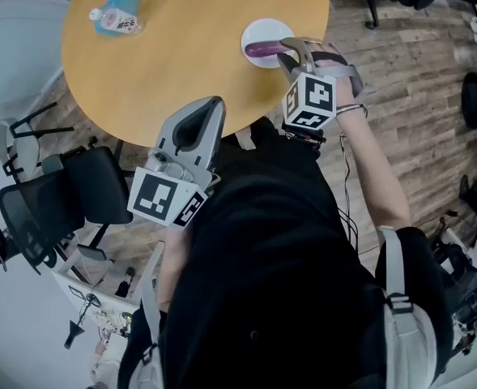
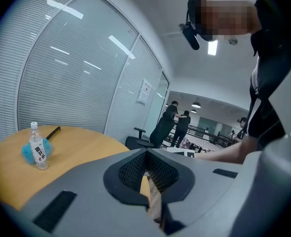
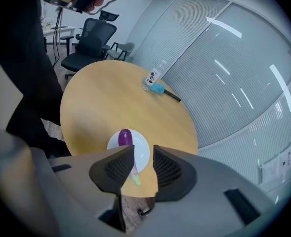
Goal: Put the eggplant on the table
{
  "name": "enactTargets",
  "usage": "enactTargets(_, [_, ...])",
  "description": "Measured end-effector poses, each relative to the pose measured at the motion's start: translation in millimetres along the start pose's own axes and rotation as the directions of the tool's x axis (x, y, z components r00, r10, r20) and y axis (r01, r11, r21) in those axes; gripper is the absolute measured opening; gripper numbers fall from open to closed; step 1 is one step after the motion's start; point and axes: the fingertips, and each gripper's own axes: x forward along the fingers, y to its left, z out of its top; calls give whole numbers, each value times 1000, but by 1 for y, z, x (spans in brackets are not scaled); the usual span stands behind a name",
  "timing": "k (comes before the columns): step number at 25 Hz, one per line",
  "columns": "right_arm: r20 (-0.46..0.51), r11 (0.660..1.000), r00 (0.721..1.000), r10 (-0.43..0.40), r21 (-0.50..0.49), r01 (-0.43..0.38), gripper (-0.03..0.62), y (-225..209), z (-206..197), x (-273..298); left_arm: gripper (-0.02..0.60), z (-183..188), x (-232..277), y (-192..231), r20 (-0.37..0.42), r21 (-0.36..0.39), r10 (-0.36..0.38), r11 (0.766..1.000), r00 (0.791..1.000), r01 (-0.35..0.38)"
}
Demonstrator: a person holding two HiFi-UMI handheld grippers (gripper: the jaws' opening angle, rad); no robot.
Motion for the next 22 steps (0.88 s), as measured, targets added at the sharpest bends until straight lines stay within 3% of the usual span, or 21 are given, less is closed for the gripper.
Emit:
enactTargets(10, [12,996,998,-67,56,67,48,-8,-10,-33,12,2,18,-17,-5,31,-67,997,998,68])
enactTargets(22, [29,980,996,-87,179,81,18,-5,-26,-60,11,-2,33,-34,-24,45,-120,992,992,121])
